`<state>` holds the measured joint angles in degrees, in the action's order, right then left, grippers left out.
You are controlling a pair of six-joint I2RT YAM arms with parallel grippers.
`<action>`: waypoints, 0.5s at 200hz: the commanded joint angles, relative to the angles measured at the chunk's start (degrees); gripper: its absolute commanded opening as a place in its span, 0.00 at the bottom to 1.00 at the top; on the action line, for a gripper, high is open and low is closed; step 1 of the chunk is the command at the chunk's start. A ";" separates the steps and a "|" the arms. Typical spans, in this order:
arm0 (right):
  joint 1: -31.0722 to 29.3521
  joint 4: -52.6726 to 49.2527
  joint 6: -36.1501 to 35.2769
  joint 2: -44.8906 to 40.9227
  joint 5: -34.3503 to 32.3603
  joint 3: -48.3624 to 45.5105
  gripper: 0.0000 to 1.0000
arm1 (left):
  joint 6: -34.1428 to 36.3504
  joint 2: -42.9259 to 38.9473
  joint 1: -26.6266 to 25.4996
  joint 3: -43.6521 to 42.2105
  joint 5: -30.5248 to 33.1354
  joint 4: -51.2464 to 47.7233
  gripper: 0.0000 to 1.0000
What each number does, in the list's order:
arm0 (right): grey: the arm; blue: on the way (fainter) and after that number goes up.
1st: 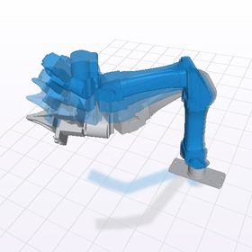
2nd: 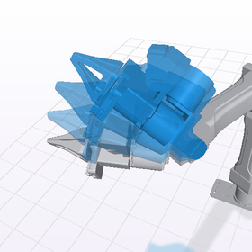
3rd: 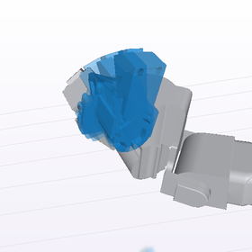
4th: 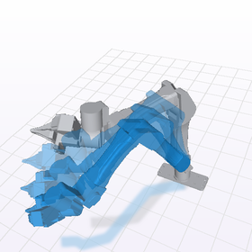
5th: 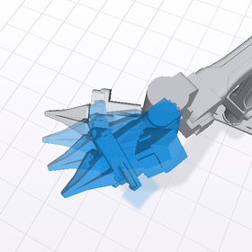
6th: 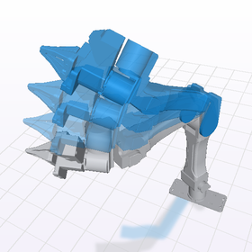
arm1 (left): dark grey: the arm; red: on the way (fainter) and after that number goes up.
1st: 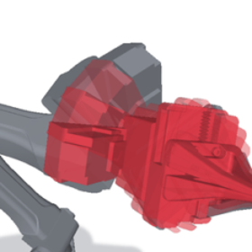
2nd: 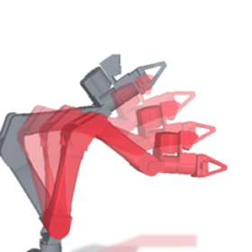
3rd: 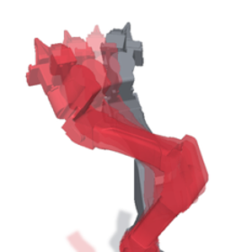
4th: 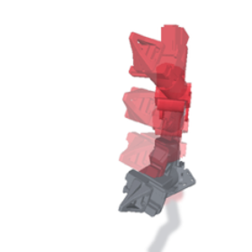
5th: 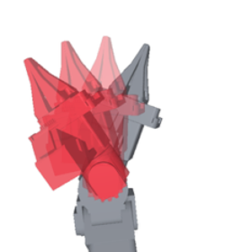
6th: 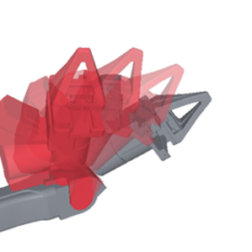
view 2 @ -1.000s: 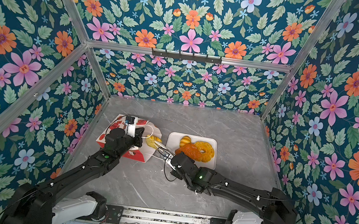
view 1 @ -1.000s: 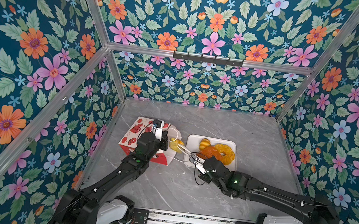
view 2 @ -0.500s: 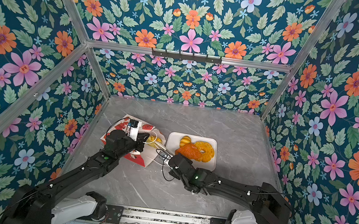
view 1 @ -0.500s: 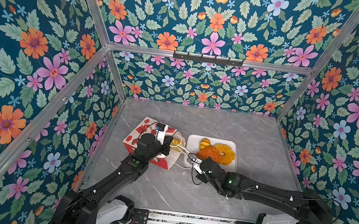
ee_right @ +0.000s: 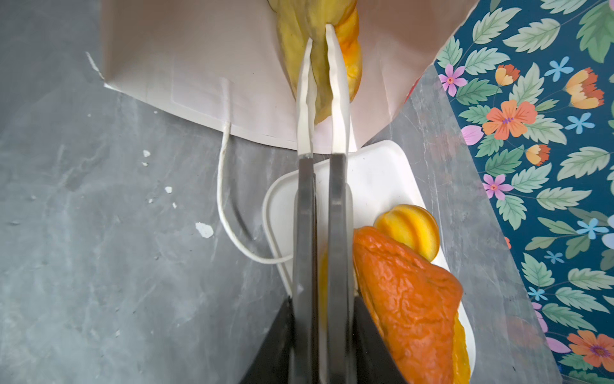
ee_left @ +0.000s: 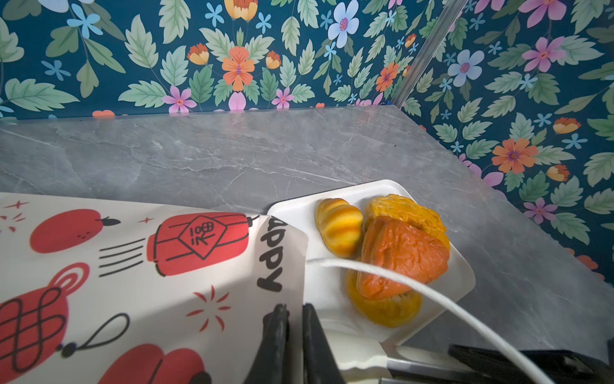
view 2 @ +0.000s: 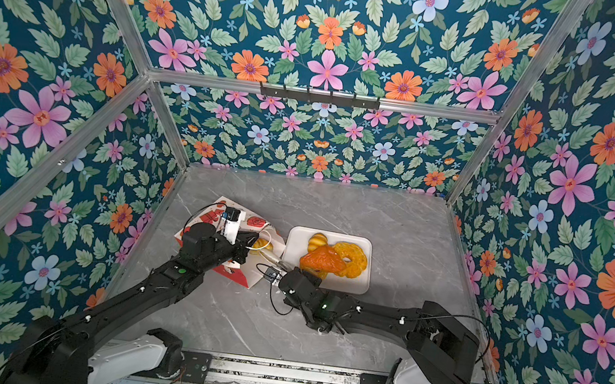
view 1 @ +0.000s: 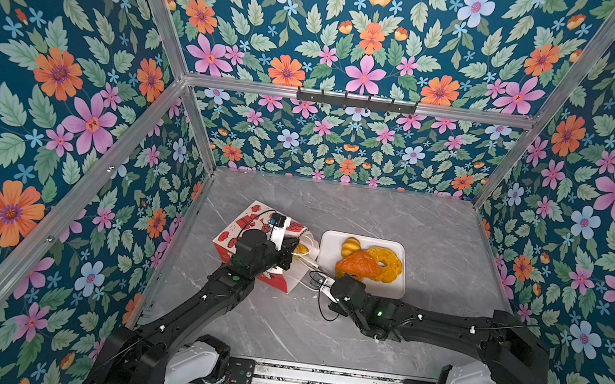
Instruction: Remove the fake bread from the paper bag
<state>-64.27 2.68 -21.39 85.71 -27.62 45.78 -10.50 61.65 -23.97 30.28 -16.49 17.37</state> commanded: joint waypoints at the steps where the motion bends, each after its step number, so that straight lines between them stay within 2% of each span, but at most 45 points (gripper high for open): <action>1: -1.33 -0.62 3.74 -1.10 -0.78 -0.25 0.33 | 0.31 -0.01 0.00 0.22 0.11 0.45 0.13; 44: -2.60 -6.05 9.14 -3.14 2.01 -0.42 0.40 | 0.34 0.06 0.06 0.05 0.21 0.74 0.13; 100: -2.87 -9.75 11.54 -6.40 4.07 -0.96 0.39 | 0.39 -0.03 0.01 -0.36 0.21 1.18 0.13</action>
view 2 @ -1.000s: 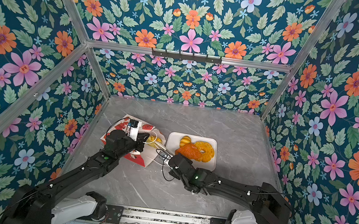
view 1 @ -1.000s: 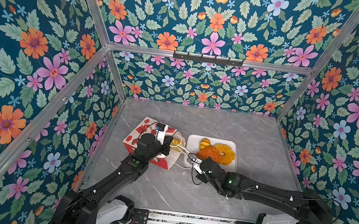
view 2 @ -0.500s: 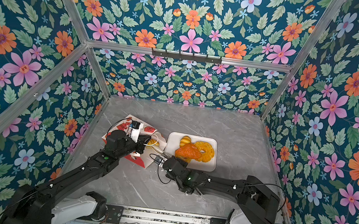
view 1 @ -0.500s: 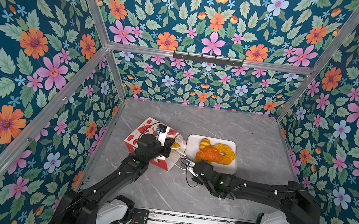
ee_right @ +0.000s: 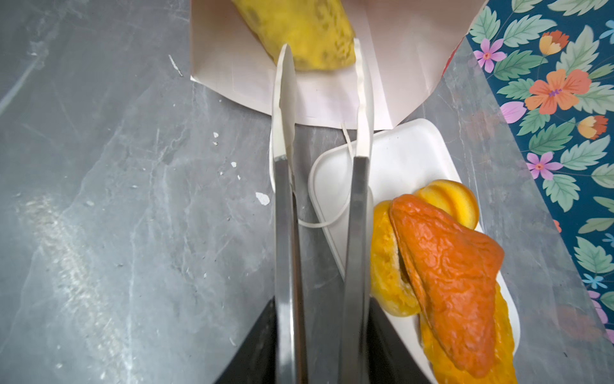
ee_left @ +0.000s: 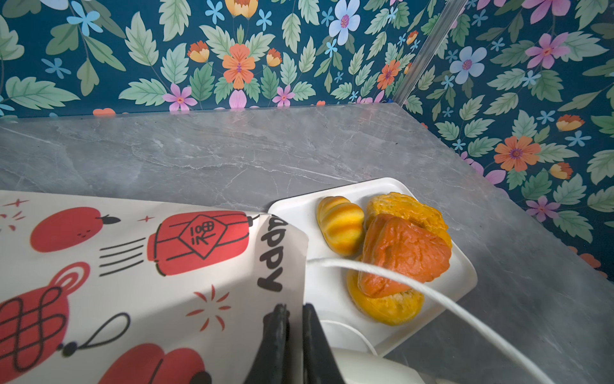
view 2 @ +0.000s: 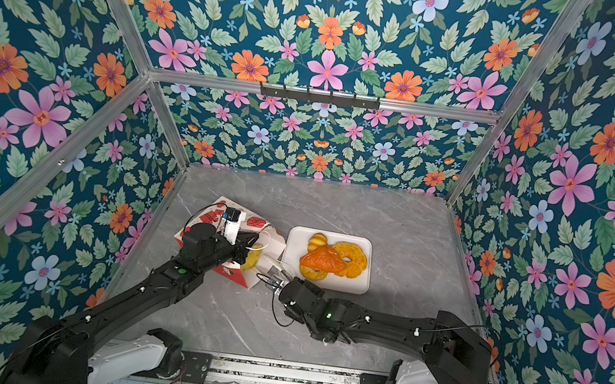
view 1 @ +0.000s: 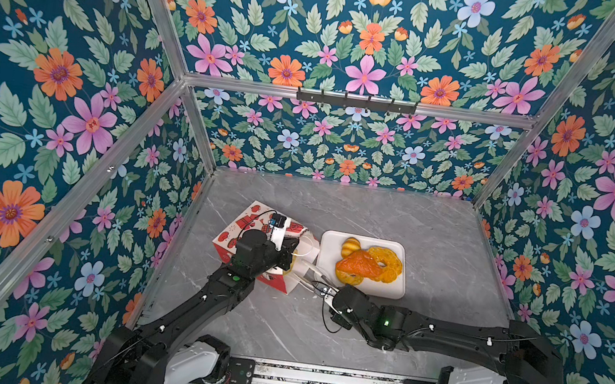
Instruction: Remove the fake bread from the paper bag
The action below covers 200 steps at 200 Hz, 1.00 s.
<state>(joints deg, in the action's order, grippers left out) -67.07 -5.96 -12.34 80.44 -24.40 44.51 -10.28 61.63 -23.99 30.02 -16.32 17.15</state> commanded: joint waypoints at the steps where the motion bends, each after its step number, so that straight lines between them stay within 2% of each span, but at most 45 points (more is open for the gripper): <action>1: -0.07 -1.14 2.54 -1.19 0.85 0.31 0.39 | 0.17 -0.01 0.06 -0.12 0.05 1.40 0.13; 43: 0.07 -1.33 2.56 -1.81 0.38 1.72 0.39 | 0.18 -0.11 0.07 -0.14 -0.37 1.49 0.13; 72: 0.01 -2.27 0.91 1.76 0.47 3.69 0.38 | 0.94 -0.82 0.08 0.30 -1.17 0.08 0.12; 98: 0.01 -2.14 1.56 4.17 3.35 5.12 0.38 | 1.93 -2.47 0.06 -0.33 -3.63 -1.36 0.11; 159: 0.17 -1.11 2.36 4.02 3.66 2.67 0.39 | 0.62 -6.79 -0.10 -4.77 -9.17 -2.05 0.12; 200: 0.12 -0.24 -0.22 3.32 3.43 1.30 0.40 | 0.98 -7.01 -0.56 -5.28 -9.90 -2.07 0.13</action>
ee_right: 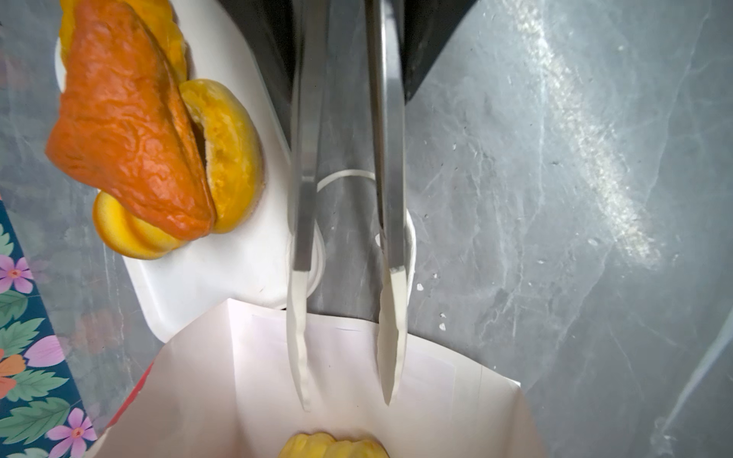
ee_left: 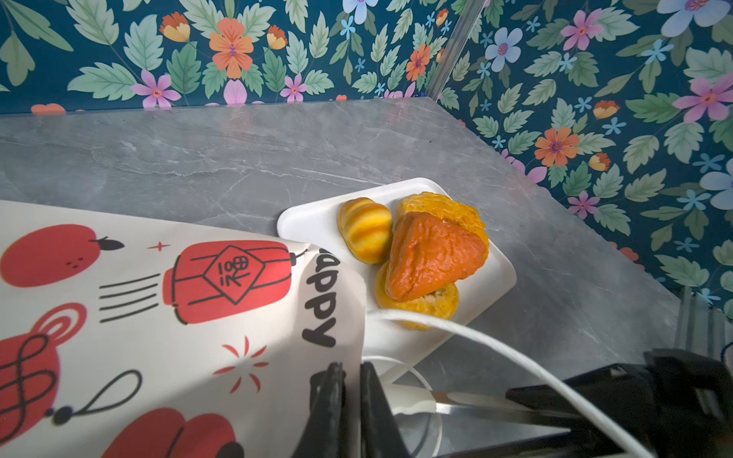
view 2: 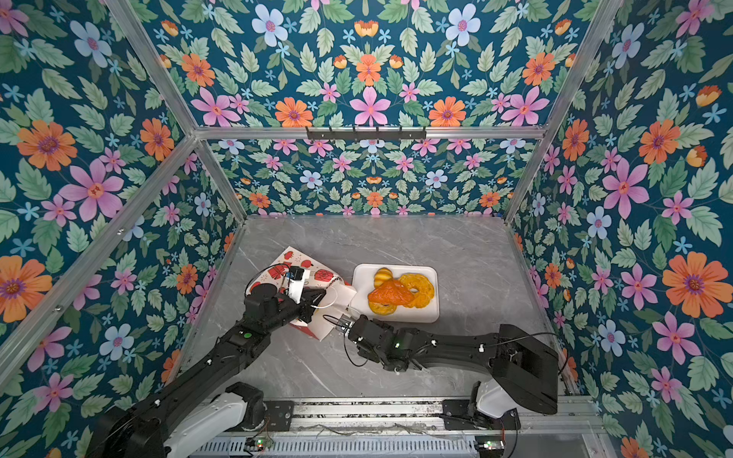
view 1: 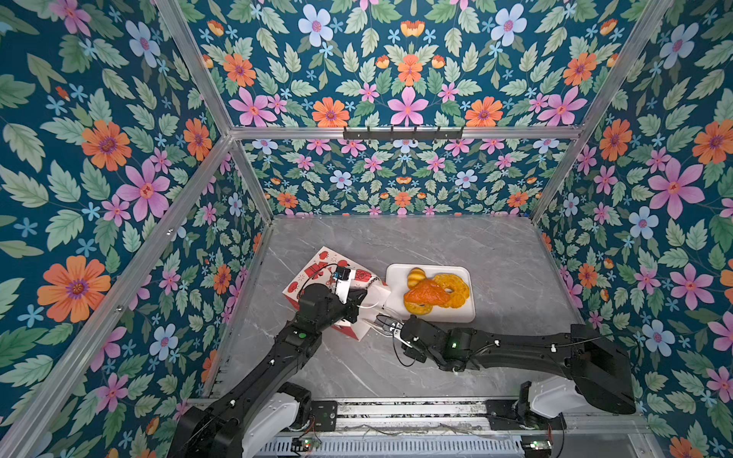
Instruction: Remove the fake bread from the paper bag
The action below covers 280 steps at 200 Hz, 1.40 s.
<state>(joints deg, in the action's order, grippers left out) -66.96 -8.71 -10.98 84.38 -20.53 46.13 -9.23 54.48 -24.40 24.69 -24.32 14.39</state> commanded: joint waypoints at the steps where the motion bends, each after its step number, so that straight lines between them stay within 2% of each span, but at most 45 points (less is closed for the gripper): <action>1: 0.00 2.58 -1.67 -0.62 -0.51 -0.32 0.40 | -0.03 0.16 -0.18 0.07 -1.93 0.70 0.13; 64: -0.27 8.97 -9.24 1.59 -2.70 0.31 0.40 | 1.24 2.35 -0.20 2.73 -1.92 -0.60 0.12; 113: -1.09 10.29 -15.17 5.93 -4.73 4.03 0.40 | 1.68 2.85 -0.13 3.44 -1.70 -0.59 0.12; 170: -1.32 8.09 -20.27 10.11 -6.29 9.19 0.40 | 1.85 2.75 -0.15 3.53 -2.05 -0.29 0.12; 212: -1.26 3.31 -21.72 17.05 -7.78 14.95 0.40 | 1.87 2.22 -0.12 3.26 -2.01 0.00 0.13; 229: -1.10 2.13 -20.96 17.68 -7.63 15.89 0.35 | 1.85 1.61 -0.16 3.13 -1.63 0.02 0.13; 251: -0.83 0.12 -19.86 17.33 -7.58 16.62 0.22 | 1.86 1.12 -0.14 2.75 -1.17 0.02 0.12; 280: -0.81 -3.24 -17.64 15.06 -6.58 16.62 0.19 | 1.85 0.71 -0.15 2.64 0.26 0.19 0.13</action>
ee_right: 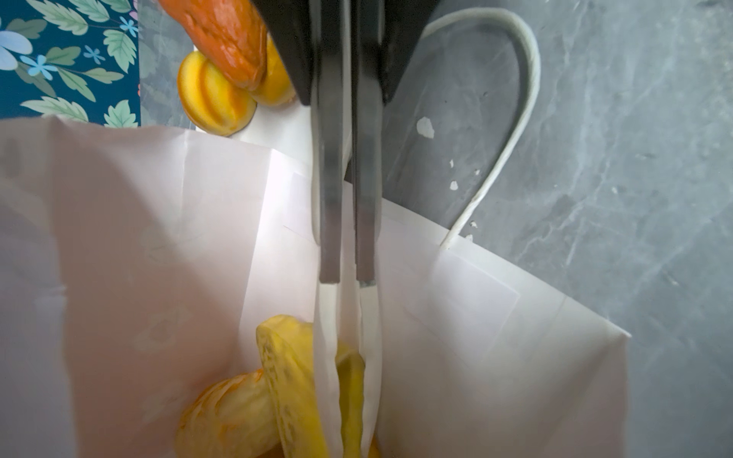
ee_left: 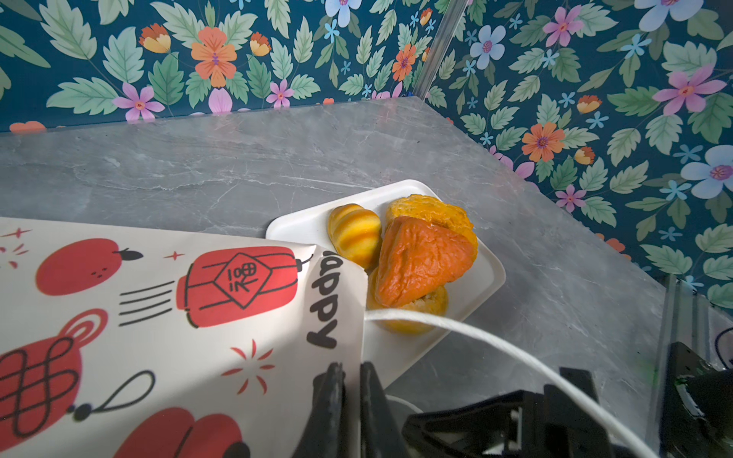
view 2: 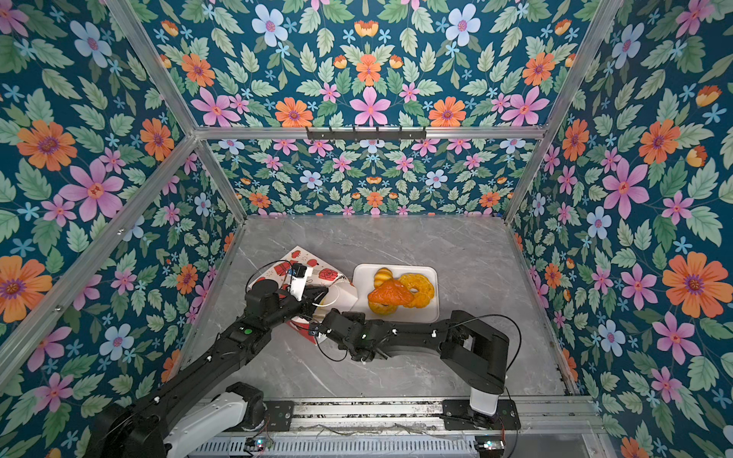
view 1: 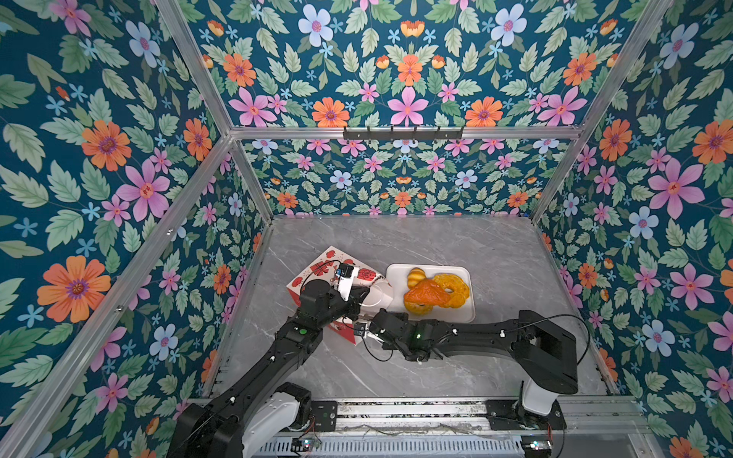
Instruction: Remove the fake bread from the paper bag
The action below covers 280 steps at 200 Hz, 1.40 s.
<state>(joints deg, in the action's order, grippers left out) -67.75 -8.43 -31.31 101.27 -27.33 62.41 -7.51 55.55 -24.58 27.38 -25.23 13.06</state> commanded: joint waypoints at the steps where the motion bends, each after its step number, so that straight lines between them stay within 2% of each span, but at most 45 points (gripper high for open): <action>1: -0.07 -3.66 2.85 -1.94 0.28 0.34 0.19 | 0.13 -0.40 0.00 -0.05 1.25 1.52 0.13; 49: 1.81 -18.79 14.55 -9.65 8.80 4.28 0.16 | 0.01 -0.79 0.05 -1.23 3.74 3.90 0.13; 96: 7.79 -33.47 26.56 -13.36 27.17 10.18 0.14 | 0.54 -1.03 0.02 -2.05 4.49 5.11 0.13; 140: 13.03 -37.73 33.09 -13.84 42.38 11.33 0.14 | 0.64 -1.92 0.01 -2.90 7.23 7.49 0.13; 180: 19.19 -36.22 40.13 -14.09 57.72 10.72 0.13 | 1.61 -1.88 0.04 -3.53 9.61 8.81 0.13; 224: 26.71 -27.83 50.54 -13.85 74.25 7.20 0.14 | 2.53 -1.44 -0.03 -4.47 12.22 11.53 0.14; 255: 29.10 -19.96 58.53 -13.51 79.36 4.04 0.14 | 3.02 -0.79 -0.04 -5.52 12.20 13.76 0.14; 280: 30.23 -16.99 61.64 -12.74 81.11 1.93 0.14 | 3.45 -0.88 -0.08 -5.91 12.94 14.09 0.14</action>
<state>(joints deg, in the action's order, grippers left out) -38.30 -33.30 24.38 88.18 48.40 65.54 -5.37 54.78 -24.69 21.80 -13.69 25.36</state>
